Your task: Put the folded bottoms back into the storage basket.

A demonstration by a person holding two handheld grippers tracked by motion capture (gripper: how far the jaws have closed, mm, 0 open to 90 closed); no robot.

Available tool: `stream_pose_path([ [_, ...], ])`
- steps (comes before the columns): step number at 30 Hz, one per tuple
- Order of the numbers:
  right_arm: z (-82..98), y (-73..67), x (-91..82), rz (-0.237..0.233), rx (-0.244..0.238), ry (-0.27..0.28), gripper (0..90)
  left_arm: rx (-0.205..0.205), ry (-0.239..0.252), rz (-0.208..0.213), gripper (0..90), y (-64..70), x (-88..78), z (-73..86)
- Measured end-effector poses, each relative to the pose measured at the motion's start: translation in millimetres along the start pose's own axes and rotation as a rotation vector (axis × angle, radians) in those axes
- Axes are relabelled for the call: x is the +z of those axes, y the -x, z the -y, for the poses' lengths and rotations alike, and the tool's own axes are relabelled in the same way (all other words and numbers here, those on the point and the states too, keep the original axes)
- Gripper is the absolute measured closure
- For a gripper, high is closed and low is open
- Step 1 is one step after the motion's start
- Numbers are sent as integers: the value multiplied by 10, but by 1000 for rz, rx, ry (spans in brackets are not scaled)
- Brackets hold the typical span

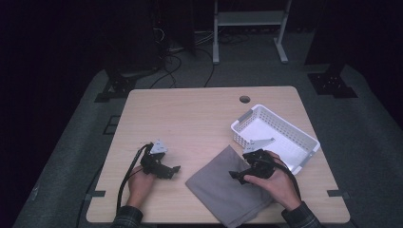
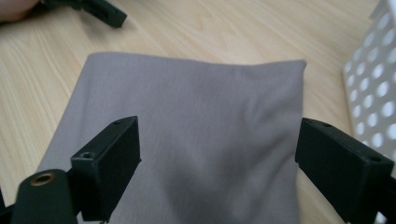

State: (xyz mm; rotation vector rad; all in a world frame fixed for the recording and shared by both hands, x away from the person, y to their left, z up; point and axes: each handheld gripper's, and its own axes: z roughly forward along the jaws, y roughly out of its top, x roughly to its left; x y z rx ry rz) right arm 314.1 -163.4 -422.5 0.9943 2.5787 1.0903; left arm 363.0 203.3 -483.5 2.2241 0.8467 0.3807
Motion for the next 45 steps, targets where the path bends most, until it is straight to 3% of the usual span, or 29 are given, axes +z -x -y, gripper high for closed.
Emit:
stream_pose_path([
  [7,94,-92,155,-11,-21,-49,131,-3,2,0,0,1,1,0],
  [18,217,-212,264,-19,-33,-106,125,0,2,0,0,1,1,0],
  [21,250,-227,295,-8,-33,-119,84,-4,2,-1,0,4,1,0],
  [22,275,-242,343,-4,-45,-136,18,-3,2,-1,0,3,1,0],
  [25,295,-263,405,3,-58,-152,0,-3,2,-1,0,3,1,1],
  [34,262,-260,481,9,-49,-128,0,-4,1,-3,0,5,1,1],
  [45,188,-197,579,-16,-88,-90,3,-6,2,-4,0,7,2,1],
])
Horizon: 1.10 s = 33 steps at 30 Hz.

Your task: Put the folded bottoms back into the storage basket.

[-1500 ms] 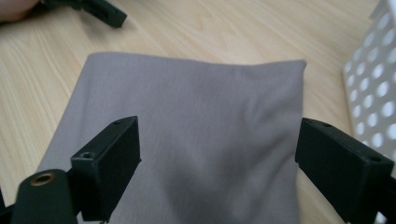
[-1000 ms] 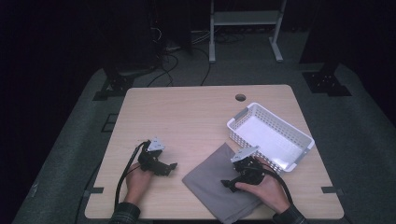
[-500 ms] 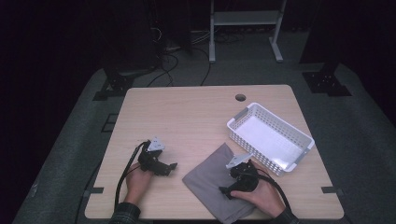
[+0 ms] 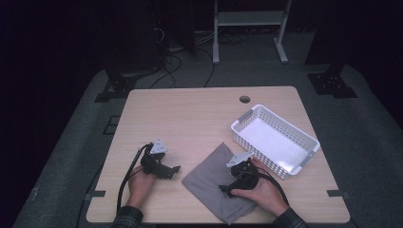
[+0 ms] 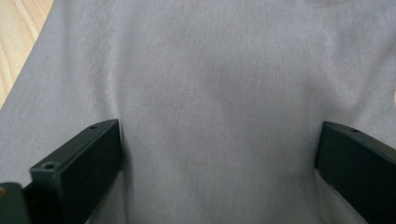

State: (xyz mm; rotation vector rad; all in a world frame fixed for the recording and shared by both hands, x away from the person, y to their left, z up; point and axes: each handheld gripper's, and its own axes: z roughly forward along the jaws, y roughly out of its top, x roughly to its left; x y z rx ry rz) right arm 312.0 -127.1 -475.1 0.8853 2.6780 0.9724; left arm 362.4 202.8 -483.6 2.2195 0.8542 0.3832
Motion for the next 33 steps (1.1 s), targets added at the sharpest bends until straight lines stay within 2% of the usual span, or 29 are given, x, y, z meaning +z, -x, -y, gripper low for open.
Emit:
stream_pose_path([
  [2,-6,-3,0,3,1,-1,32,0,0,0,0,0,0,0],
  [7,-29,-13,-39,-28,-19,13,231,0,0,0,0,0,0,0],
  [8,-29,-13,-39,-28,-19,13,231,0,0,0,0,0,0,0],
  [9,-39,-12,-56,-45,-23,17,349,0,0,0,0,1,0,0],
  [10,-44,-14,-57,-50,-25,19,386,-1,0,0,0,1,0,0],
  [11,-44,-14,-57,-50,-25,19,386,-1,0,0,0,1,0,0],
  [15,-73,-19,-64,-72,4,10,547,-1,0,0,0,1,0,0],
  [17,-79,-33,-66,-80,12,8,598,-1,0,0,0,1,0,0],
  [22,-71,-29,-74,-94,28,16,621,1,0,1,0,-2,2,-3],
  [33,-105,-28,-148,-110,24,13,625,1,0,1,0,-2,2,-3],
])
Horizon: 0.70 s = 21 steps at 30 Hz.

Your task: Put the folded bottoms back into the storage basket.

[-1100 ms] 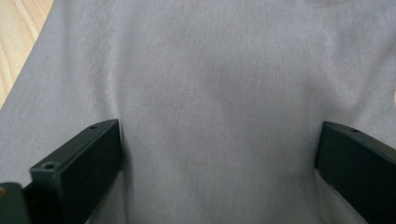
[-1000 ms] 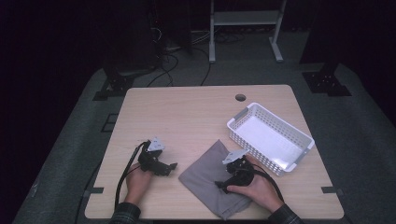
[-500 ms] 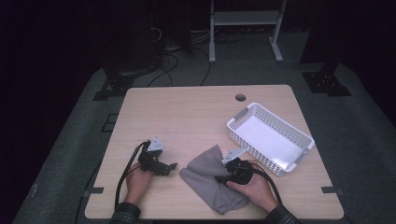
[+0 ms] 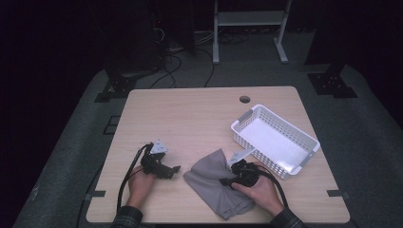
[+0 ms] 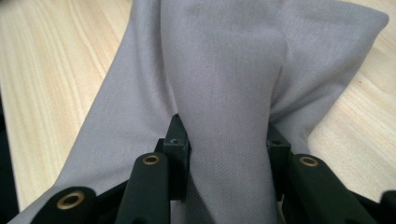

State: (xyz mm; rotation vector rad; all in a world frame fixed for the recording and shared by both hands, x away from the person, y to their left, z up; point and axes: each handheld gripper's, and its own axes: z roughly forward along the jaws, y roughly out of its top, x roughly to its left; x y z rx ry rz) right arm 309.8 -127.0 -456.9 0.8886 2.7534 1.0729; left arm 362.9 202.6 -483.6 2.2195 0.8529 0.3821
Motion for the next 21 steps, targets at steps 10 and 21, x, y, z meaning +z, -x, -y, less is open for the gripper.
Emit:
stream_pose_path([
  [10,-50,-34,-125,-20,-6,21,627,3,-3,0,0,-3,-2,-1],
  [21,-149,-7,-253,-31,-8,27,626,3,-3,1,0,-3,-1,-1],
])
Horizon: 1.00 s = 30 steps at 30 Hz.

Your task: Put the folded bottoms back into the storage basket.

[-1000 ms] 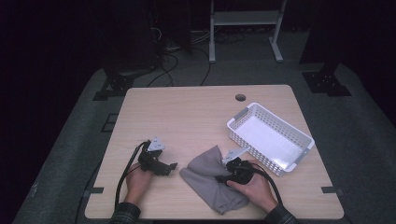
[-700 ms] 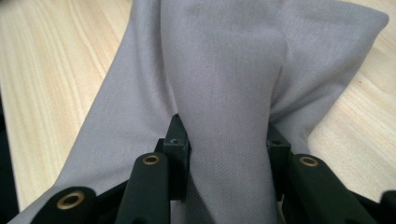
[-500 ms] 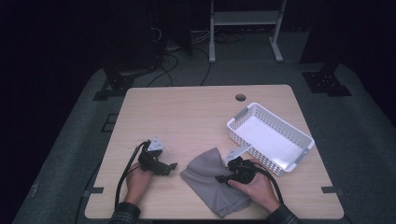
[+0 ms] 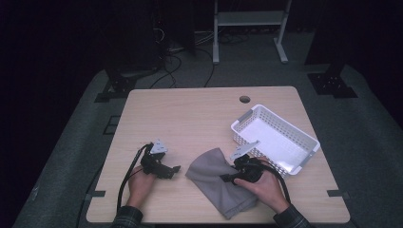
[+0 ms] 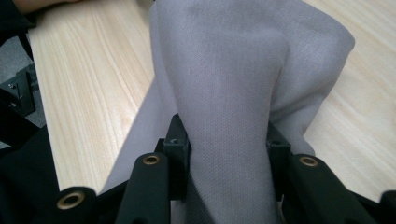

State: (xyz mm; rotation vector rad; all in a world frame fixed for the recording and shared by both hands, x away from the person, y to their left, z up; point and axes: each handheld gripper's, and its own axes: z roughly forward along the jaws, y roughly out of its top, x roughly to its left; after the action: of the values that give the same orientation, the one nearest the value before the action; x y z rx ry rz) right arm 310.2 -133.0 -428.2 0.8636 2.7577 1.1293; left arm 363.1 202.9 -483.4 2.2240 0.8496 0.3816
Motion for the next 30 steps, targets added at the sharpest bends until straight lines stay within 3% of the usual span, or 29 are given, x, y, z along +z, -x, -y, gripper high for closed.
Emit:
stream_pose_path([
  [17,-108,54,-271,12,1,32,625,-1,0,0,0,0,1,0],
  [30,-271,156,-607,48,15,98,625,0,0,0,0,-1,1,0],
])
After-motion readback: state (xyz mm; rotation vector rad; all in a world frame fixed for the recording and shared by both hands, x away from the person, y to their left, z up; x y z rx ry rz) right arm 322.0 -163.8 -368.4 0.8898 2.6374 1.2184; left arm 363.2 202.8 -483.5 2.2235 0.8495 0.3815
